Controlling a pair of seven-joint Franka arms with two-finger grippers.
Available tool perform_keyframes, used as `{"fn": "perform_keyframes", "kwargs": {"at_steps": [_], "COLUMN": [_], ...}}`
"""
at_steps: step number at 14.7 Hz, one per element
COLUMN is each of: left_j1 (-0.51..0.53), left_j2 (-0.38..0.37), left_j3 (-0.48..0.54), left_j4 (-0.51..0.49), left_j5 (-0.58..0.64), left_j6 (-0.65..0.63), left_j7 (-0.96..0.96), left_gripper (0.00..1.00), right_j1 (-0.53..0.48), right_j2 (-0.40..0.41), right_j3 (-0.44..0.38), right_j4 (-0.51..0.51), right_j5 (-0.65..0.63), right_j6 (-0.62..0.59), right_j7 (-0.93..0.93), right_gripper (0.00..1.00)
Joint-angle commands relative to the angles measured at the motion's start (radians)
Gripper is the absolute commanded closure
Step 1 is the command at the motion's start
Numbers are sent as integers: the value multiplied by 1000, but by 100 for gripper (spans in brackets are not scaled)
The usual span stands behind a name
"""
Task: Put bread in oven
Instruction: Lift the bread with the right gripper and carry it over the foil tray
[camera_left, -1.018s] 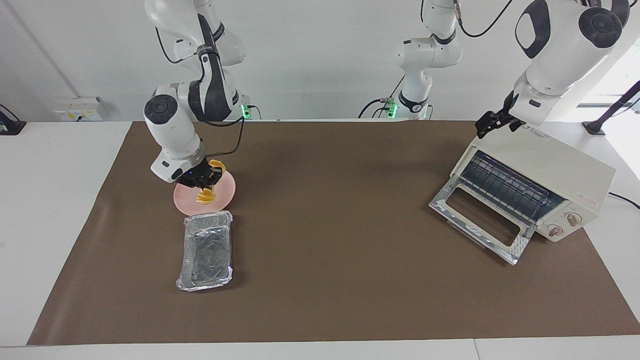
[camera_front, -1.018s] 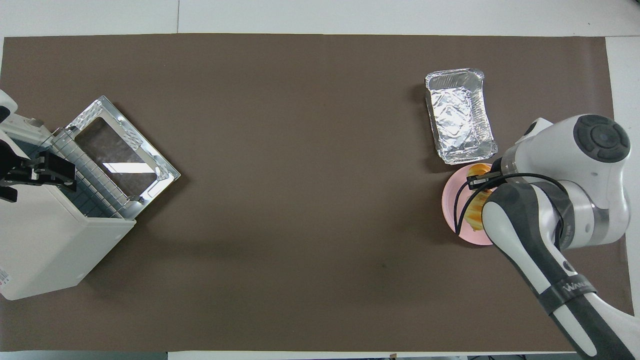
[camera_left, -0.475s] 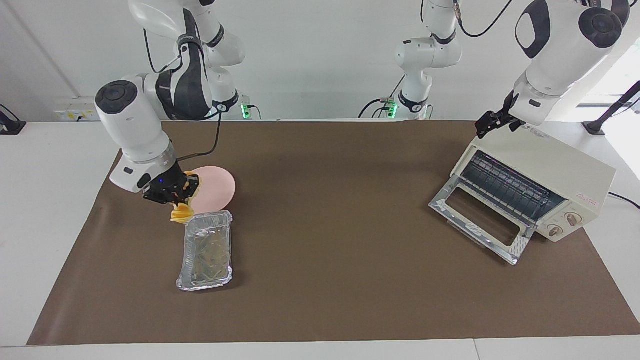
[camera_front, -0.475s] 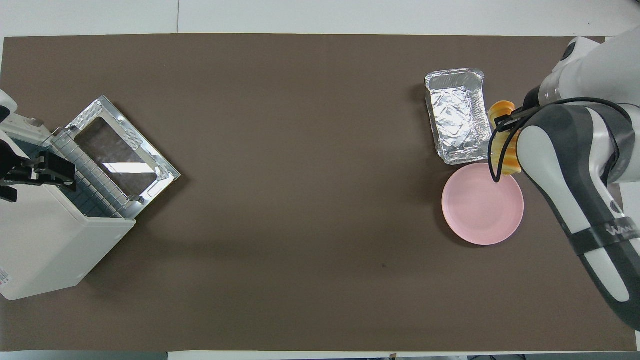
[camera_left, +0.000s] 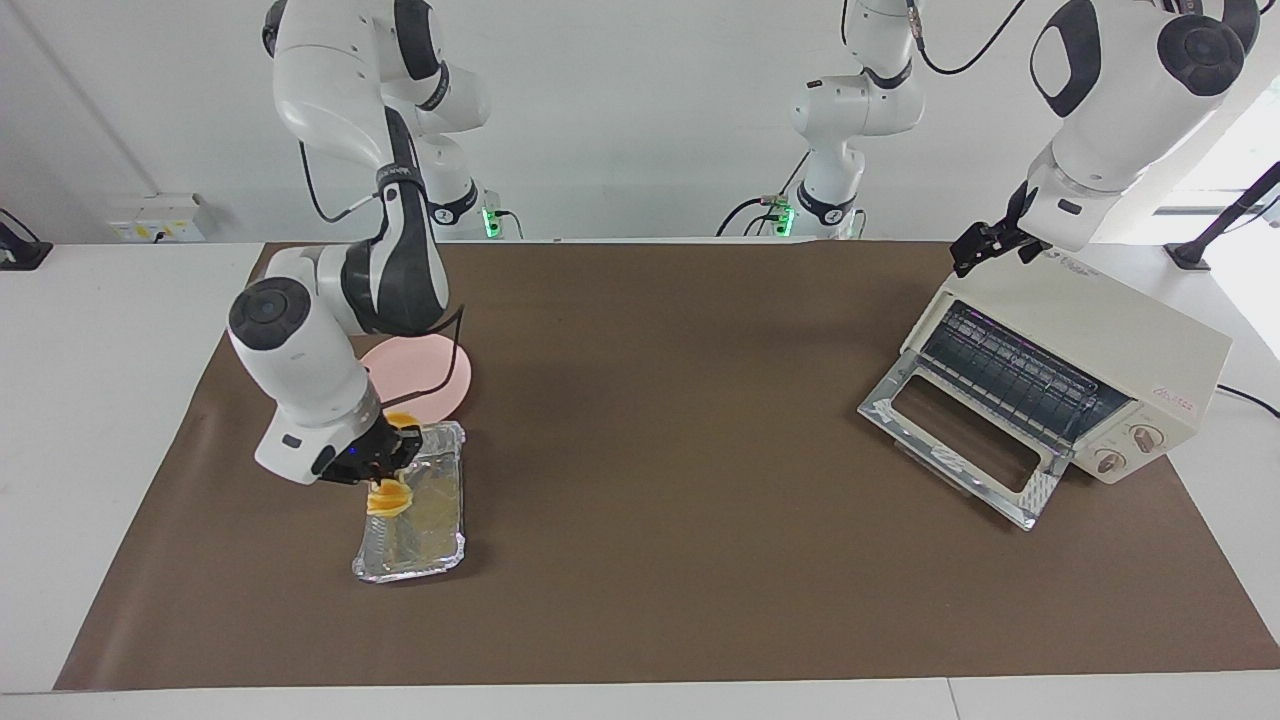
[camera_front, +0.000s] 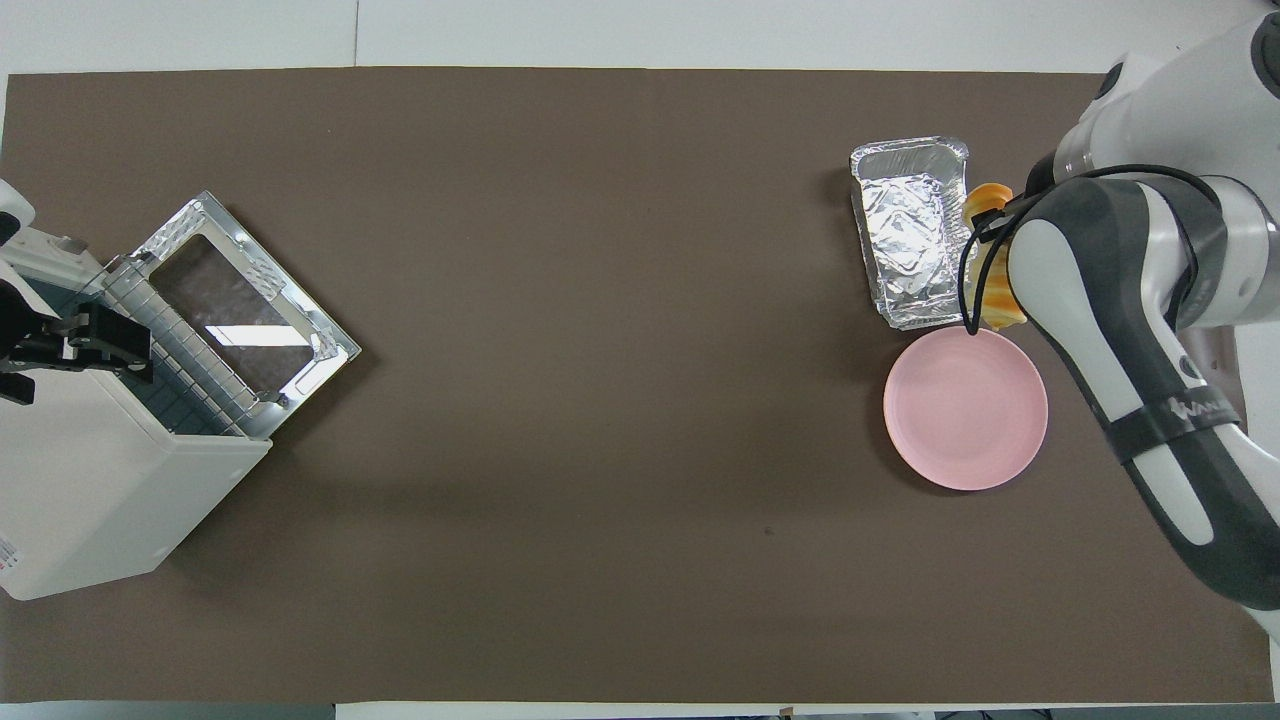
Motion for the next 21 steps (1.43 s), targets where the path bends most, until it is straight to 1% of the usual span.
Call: {"fn": "perform_keyframes", "kwargs": {"at_steps": [1,4,9,10,11,13,17,21], "left_j1": [12,12,12,12,12,12,12,12], "left_j2": [-17,-17,-17,-17,-17,-17,-17,-17], "left_j3": [-6,-5,-5,-5,-6,-6,-5,-5], "left_j4": [-4,-4,-4,-4,-4,-4,-4,-4], "left_j5": [-15,-15,-15,-15,-15,-15,-15,-15], "left_j6": [-10,-10,-10,-10,-10,-10,-10,-10], "left_j7": [3,3,3,3,3,3,3,3], "left_gripper": [0,0,0,0,0,0,0,0], "right_j1": [-1,8,14,14,14,13,-4,-52], "right_j2": [62,51,39,38,36,35,22,27], "right_j3": [4,4,4,4,4,4,4,3], "right_j4": [57,-24,-58,-63,-62,-48,7,15], "right_j5": [-48,-50,-38,-33,-33,-33,-39,-42], "right_j6": [70,158,169,169,163,140,14,53], "right_j7": [-19,-19,-3,14,39,45,42,-19], "right_gripper": [100,100,100,49,0,0,0,0]}}
